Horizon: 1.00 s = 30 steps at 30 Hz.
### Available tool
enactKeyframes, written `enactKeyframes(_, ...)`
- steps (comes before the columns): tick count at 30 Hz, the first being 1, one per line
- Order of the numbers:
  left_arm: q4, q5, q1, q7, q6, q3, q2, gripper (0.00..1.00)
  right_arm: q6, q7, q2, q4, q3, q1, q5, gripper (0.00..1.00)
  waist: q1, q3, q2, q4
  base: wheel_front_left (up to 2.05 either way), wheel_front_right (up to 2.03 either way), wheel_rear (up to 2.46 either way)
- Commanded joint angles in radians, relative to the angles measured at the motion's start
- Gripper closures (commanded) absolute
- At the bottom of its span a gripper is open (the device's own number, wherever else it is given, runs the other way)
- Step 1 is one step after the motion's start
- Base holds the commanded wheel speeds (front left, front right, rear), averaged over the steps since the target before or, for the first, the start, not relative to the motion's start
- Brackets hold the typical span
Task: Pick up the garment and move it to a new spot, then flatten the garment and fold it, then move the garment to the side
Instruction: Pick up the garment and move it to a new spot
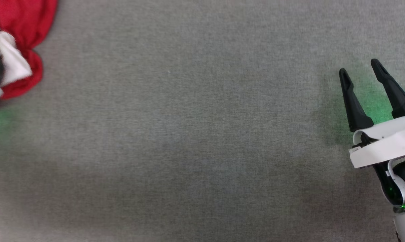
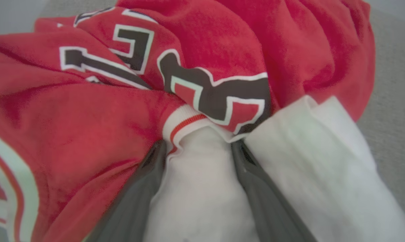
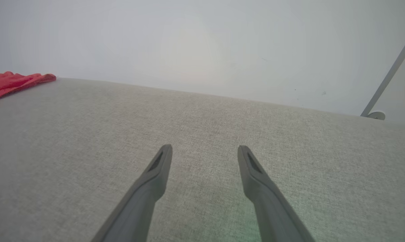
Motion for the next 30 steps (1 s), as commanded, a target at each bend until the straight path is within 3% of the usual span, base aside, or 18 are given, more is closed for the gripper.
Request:
enactKeyframes(1, 0.030, 0.003, 0.013, 0.033, -0.003, -0.020, -0.021, 0.00, -0.001, 0.004, 0.000, -0.009, -0.006, -0.018, -0.006, 0.00, -0.0001, 0.056, 0.0000, -0.038, 0.00, 0.00, 0.00)
enactKeyframes(11, 0.143, -0.021, 0.009, 0.149, -0.004, -0.102, -0.089, 0.00, -0.001, 0.032, -0.001, -0.043, -0.015, -0.029, -0.019, 0.00, -0.0001, 0.060, 0.0000, -0.031, 0.00, 0.00, 0.00)
enactKeyframes(12, 0.135, -0.012, 0.005, 0.131, -0.004, -0.112, -0.084, 0.79, -0.001, 0.031, 0.000, -0.041, -0.016, -0.028, -0.019, 0.00, -0.0001, 0.055, 0.0000, -0.030, 0.00, 0.00, 0.00)
enactKeyframes(13, 0.129, -0.002, -0.001, 0.109, -0.005, -0.118, -0.074, 1.00, -0.001, 0.028, 0.001, -0.039, -0.019, -0.027, -0.018, 0.00, -0.0001, 0.050, 0.0000, -0.028, 0.00, 0.00, 0.00)
enactKeyframes(23, 0.052, 0.028, -0.089, -0.104, -0.004, -0.140, 0.013, 1.00, -0.001, -0.008, 0.035, 0.012, -0.024, 0.021, -0.006, 0.00, -0.0001, -0.069, 0.0000, 0.008, 0.00, 0.00, 0.00)
enactKeyframes(30, -0.017, 0.042, -0.108, -0.190, -0.003, -0.175, 0.034, 1.00, -0.001, -0.031, 0.056, 0.050, -0.035, 0.066, 0.003, 0.00, -0.0001, -0.192, 0.0000, 0.052, 0.00, 0.00, 0.00)
